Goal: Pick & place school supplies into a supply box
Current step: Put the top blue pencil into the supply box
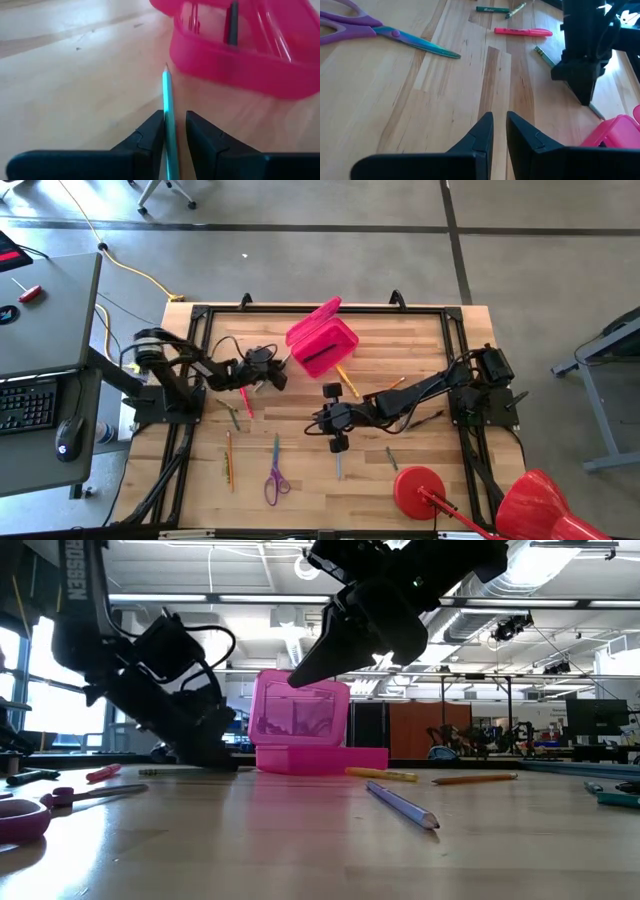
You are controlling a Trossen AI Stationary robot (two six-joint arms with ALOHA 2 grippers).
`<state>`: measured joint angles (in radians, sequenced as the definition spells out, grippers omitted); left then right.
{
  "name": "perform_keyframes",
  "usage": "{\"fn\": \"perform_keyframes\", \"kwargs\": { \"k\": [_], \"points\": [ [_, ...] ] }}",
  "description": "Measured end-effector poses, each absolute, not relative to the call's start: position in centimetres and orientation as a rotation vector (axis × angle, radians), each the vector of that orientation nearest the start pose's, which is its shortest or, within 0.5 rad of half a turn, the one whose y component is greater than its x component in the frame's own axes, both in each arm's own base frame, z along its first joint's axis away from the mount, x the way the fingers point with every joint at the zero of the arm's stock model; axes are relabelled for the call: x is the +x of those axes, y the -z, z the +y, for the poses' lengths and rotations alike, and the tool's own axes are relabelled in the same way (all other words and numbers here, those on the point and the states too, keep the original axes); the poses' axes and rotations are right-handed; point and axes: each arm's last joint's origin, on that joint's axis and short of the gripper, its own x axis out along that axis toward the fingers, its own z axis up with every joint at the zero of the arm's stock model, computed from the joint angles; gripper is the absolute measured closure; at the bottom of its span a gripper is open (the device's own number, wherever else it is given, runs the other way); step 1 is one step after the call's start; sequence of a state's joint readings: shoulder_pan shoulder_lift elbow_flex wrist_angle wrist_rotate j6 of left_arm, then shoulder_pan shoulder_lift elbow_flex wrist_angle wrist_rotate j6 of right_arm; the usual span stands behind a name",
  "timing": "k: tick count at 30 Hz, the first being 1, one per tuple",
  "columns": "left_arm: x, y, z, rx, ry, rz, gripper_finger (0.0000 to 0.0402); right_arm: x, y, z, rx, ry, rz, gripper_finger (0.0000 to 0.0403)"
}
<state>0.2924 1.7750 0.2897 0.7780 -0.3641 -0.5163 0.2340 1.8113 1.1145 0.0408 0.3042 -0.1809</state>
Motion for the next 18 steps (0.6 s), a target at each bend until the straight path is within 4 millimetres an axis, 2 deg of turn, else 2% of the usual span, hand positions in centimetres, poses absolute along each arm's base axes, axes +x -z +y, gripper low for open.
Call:
{"fn": "perform_keyframes", "kwargs": {
  "k": [6,13,18],
  "points": [
    [21.7,-5.17,7.66,-0.472,-0.809,0.487,0.0293,37.59,-18.99,8.07,-0.351,0.009,0.646,0.0371],
    [21.66,-5.17,7.66,-0.484,-0.808,0.478,0.0379,37.53,-18.9,8.06,-0.354,0.008,0.657,0.0371],
    [21.67,-5.19,7.66,-0.486,-0.804,0.477,0.0375,37.53,-18.9,8.06,-0.354,0.008,0.657,0.0371]
  ]
}}
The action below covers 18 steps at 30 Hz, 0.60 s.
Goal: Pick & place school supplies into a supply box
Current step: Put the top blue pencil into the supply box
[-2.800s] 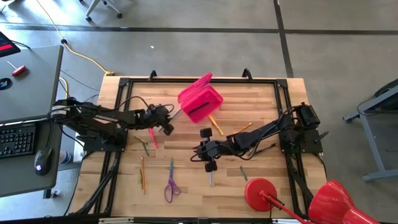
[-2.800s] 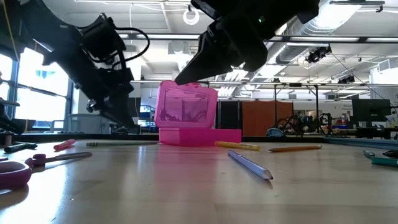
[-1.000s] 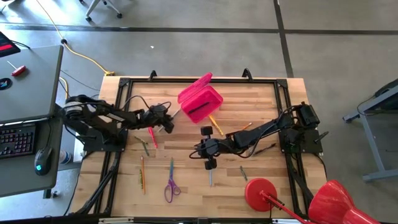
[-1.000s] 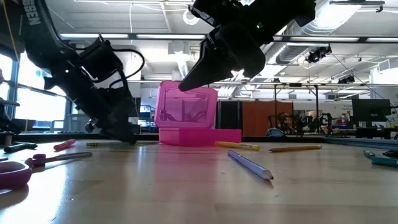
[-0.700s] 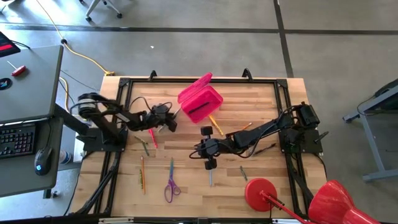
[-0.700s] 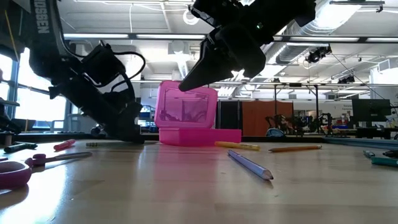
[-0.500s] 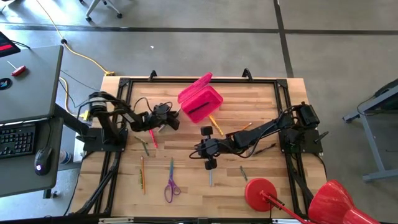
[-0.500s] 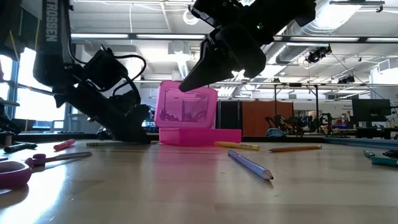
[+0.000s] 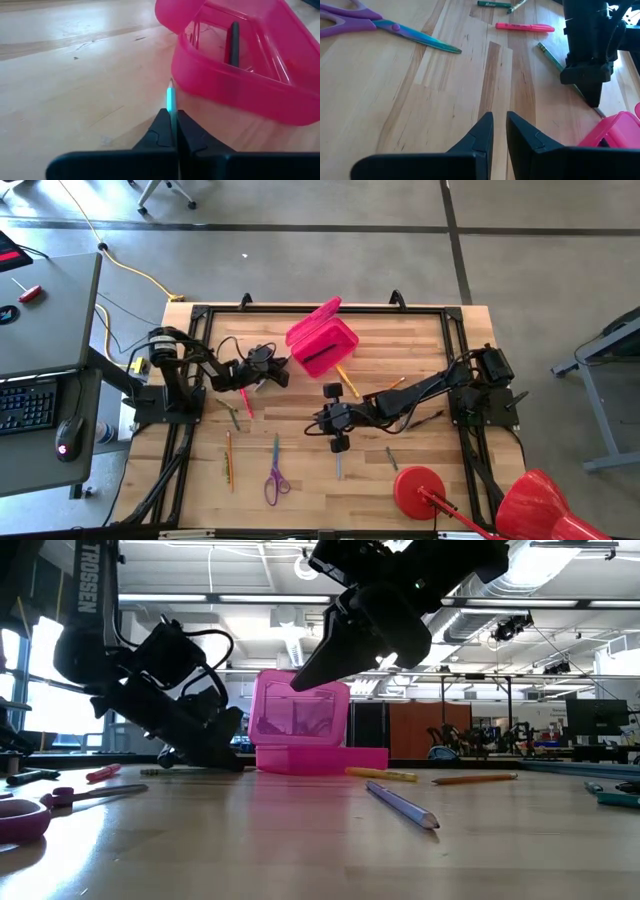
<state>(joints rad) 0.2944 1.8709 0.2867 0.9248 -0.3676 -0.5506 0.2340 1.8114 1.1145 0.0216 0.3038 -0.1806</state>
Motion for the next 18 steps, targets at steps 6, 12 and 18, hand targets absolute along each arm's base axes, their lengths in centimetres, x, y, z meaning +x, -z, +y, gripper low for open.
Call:
{"fn": "perform_keyframes", "kwargs": {
  "k": [6,12,18],
  "points": [
    [21.8,-5.6,7.6,-0.487,-0.756,0.44,0.038,37.5,-18.9,8.1,-0.353,0.008,0.657,0.0371],
    [22.0,-7.1,7.5,-0.51,-0.685,0.414,0.0392,37.5,-18.9,8.1,-0.331,0.016,0.658,0.0371],
    [21.7,-7.6,7.3,-0.512,-0.694,0.47,0.0393,37.5,-18.9,8.2,-0.325,0.014,0.659,0.037]
  ]
}}
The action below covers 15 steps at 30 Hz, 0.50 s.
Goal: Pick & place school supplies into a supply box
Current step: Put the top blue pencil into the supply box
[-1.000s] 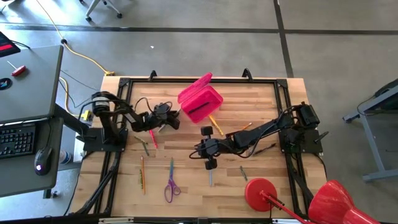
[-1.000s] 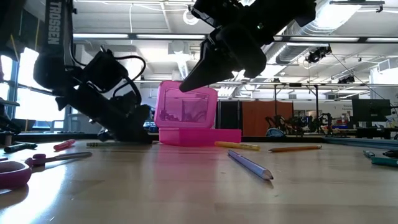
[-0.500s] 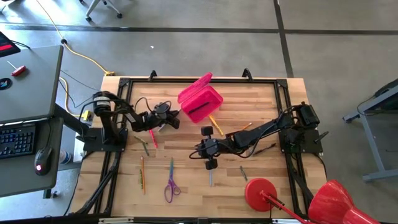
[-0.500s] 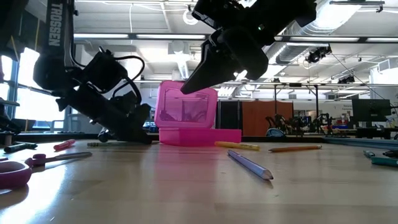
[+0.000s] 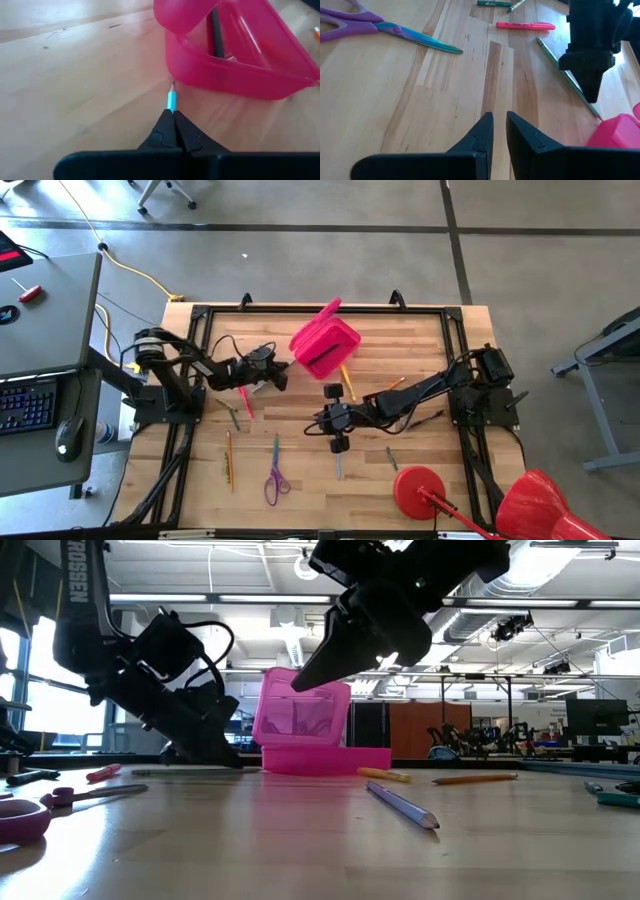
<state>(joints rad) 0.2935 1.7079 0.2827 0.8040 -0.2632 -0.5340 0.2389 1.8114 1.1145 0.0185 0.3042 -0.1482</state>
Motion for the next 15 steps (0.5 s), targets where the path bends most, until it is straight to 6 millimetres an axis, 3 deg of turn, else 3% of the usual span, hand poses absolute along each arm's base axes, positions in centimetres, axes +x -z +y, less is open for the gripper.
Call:
{"fn": "perform_keyframes", "kwargs": {
  "k": [5,11,15],
  "points": [
    [21.5,-7.2,7.2,-0.53,-0.67,0.527,0.0385,37.4,-18.9,8.5,-0.31,0.012,0.657,0.0371],
    [21.7,-7.1,6.1,-0.486,-0.672,0.539,0.0313,37.4,-18.9,8.6,-0.314,0.008,0.657,0.0371],
    [21.9,-6.2,5.2,-0.437,-0.708,0.556,0.0289,37.4,-18.9,8.6,-0.315,0.008,0.657,0.0371]
  ]
}}
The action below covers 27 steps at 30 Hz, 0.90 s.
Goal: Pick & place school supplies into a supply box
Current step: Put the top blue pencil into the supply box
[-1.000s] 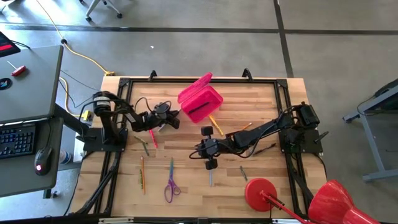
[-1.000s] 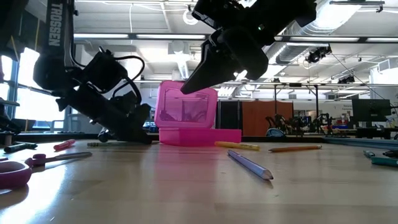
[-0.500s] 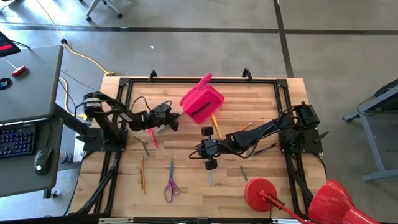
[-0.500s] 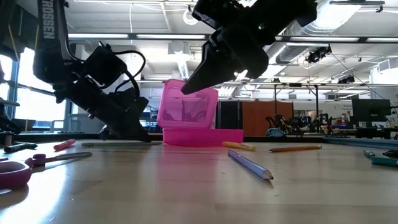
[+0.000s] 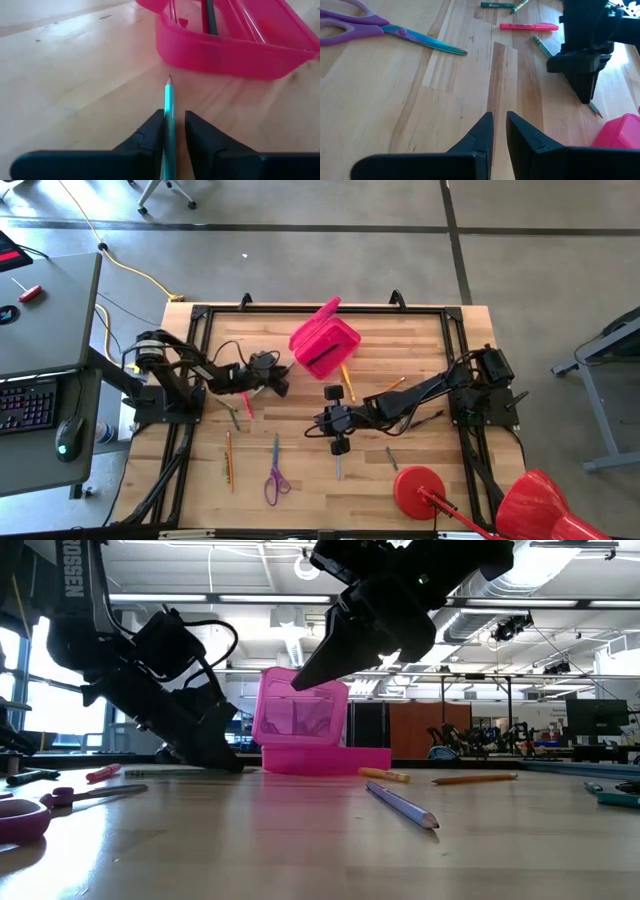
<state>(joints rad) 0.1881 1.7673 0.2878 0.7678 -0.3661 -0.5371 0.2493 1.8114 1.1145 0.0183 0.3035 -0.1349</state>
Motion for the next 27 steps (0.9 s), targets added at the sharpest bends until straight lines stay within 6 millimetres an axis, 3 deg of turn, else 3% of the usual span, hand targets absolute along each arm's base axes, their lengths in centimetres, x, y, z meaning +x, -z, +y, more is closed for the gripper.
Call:
{"fn": "perform_keyframes", "kwargs": {
  "k": [6,10,22,27],
  "points": [
    [22.1,-4.6,3.7,-0.435,-0.864,0.477,0.0295,37.4,-18.9,8.6,-0.314,0.008,0.657,0.0371],
    [22.2,-3.7,2.6,-0.381,-0.873,0.453,0.0313,37.4,-18.9,8.6,-0.316,0.007,0.659,0.0371],
    [22.2,-3.6,2.0,-0.365,-0.857,0.455,0.0319,37.3,-18.7,8.6,-0.342,-0.001,0.677,0.0371],
    [22.4,-3.7,2.0,-0.365,-0.858,0.444,0.0352,37.3,-18.7,8.6,-0.342,-0.001,0.676,0.0371]
  ]
}}
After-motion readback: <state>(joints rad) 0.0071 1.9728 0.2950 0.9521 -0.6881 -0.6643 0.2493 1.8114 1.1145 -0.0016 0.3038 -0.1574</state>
